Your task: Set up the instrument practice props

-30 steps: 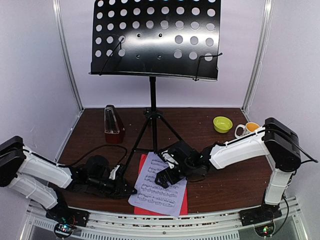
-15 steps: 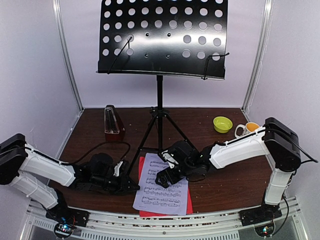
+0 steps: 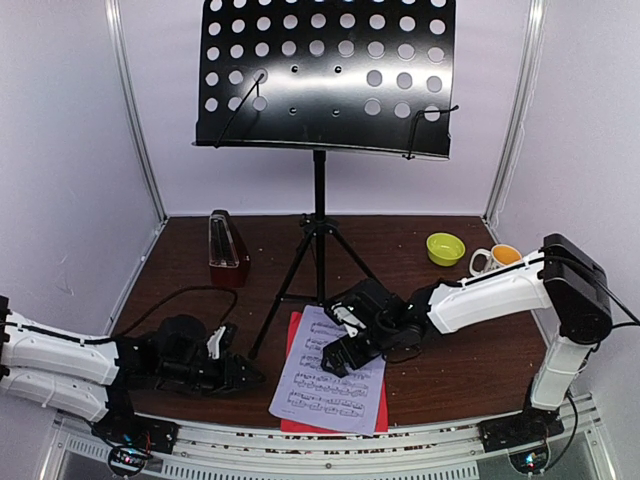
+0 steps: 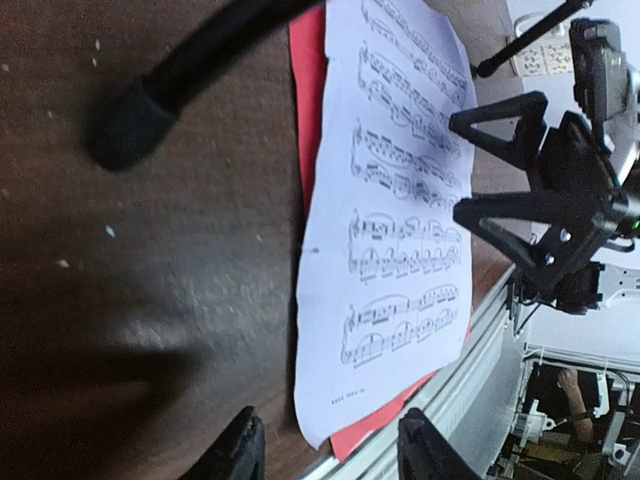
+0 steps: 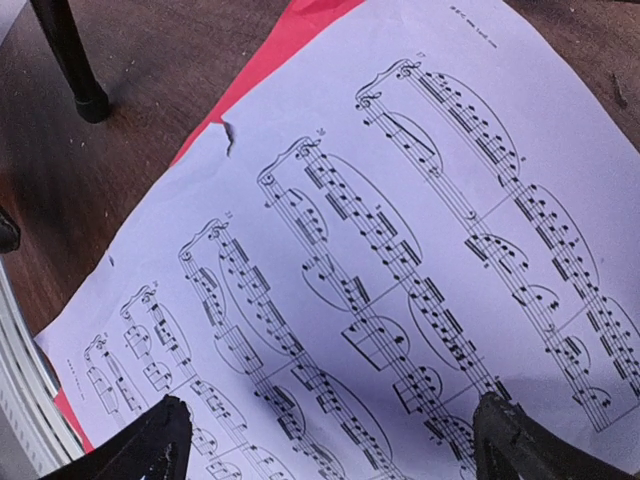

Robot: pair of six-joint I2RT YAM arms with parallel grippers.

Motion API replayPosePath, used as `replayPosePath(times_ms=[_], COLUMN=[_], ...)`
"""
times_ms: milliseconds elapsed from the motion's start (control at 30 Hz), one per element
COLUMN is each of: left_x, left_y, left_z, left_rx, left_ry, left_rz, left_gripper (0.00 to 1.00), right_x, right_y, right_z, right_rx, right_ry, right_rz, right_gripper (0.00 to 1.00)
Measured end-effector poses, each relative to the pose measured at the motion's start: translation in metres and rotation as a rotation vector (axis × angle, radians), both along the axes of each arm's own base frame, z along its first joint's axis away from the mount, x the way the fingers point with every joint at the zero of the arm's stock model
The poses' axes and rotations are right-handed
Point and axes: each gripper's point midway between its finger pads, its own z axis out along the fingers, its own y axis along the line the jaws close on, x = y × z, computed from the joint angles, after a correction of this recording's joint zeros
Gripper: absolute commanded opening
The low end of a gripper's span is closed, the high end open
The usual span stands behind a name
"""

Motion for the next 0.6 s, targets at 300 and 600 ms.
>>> replayPosePath(times_ms=[300,600], left_x=[-0.043,-0.049], left_y=[-0.008,-0.035], left_z=[-0.026,-0.025], left_rx=[0.058,-0.011], left_ry=[0.113,0.137], left_rz=[-0.079,-0.103], left_gripper=[0.5,0.47], right_x=[-0.003,-0.02], right_y=[-0.005,-0.035], right_z=[0.021,0.022], right_rx=[0.003,-0.03], right_ry=[-0.004,0.004], right_rz=[0.004,0.01], right_gripper=[0.92,0.75])
